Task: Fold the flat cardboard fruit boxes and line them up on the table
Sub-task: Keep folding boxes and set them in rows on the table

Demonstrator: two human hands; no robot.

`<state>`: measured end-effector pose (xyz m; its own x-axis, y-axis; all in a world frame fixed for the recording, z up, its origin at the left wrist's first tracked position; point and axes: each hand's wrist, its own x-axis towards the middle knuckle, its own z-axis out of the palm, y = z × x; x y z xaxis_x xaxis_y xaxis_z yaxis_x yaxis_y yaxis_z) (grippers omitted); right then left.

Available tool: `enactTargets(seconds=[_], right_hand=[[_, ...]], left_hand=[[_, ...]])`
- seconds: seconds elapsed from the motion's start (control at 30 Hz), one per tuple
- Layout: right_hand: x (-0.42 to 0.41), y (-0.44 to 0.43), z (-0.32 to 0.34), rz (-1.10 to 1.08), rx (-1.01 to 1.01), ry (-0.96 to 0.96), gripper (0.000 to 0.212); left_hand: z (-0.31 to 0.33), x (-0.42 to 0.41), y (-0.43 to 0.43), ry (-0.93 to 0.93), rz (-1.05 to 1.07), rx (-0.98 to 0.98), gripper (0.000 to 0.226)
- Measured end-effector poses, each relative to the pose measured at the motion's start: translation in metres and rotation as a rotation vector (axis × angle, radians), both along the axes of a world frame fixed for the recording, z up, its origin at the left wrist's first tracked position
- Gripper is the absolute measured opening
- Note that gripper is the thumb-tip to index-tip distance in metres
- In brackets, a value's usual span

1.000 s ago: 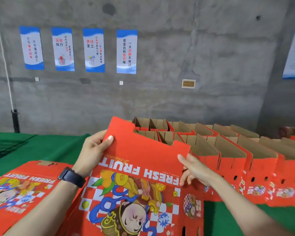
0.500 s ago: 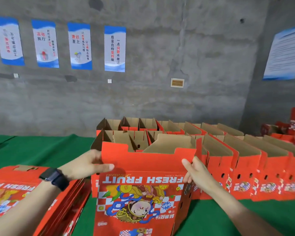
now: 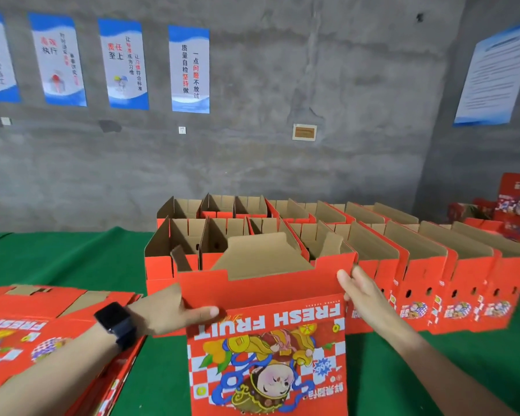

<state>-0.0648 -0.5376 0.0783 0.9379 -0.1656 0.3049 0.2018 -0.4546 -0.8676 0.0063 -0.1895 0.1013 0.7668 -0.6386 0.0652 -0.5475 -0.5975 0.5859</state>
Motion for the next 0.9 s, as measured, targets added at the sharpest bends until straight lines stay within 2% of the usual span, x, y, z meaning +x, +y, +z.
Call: enactTargets(seconds=[0.13,0.23,0.4,0.53,0.63,0.73,0.83,0.87,0.9], right_hand=[[0.000,0.001,0.002,-0.069,-0.087,0.000,0.076],[-0.003,0.005,0.003,-0.164,-0.136,-0.053,0.081],[-0.010,0.005,-0.006,-0.265,-0.197,-0.138,0.064],[-0.017,0.004,-0.025,-0.261,-0.233,-0.174,0.057],[-0.018,0.003,-0.037,-0.247,-0.222,-0.165,0.057],[-0.015,0.008,-0.043,-0.311,-0.206,-0.149,0.061],[-0.011,0.012,-0.045,-0.357,-0.218,-0.100,0.060],[-0.010,0.014,-0.043,-0.348,-0.227,-0.095,0.052],[-0.009,0.014,-0.042,-0.339,-0.241,-0.064,0.035]], left_hand=[[-0.001,-0.002,-0.010,-0.095,0.090,-0.096,0.037],[-0.006,-0.003,-0.012,-0.185,0.170,-0.138,0.040],[-0.008,-0.011,-0.010,-0.358,0.342,-0.151,0.074],[-0.025,-0.022,-0.014,-0.313,0.471,-0.254,0.063],[-0.041,-0.028,-0.018,-0.381,0.569,-0.289,0.051],[-0.048,-0.033,-0.022,-0.456,0.613,-0.307,0.018],[-0.049,-0.039,-0.023,-0.443,0.600,-0.313,0.027],[-0.049,-0.040,-0.022,-0.453,0.604,-0.309,0.032],[-0.049,-0.042,-0.022,-0.449,0.609,-0.290,0.038]])
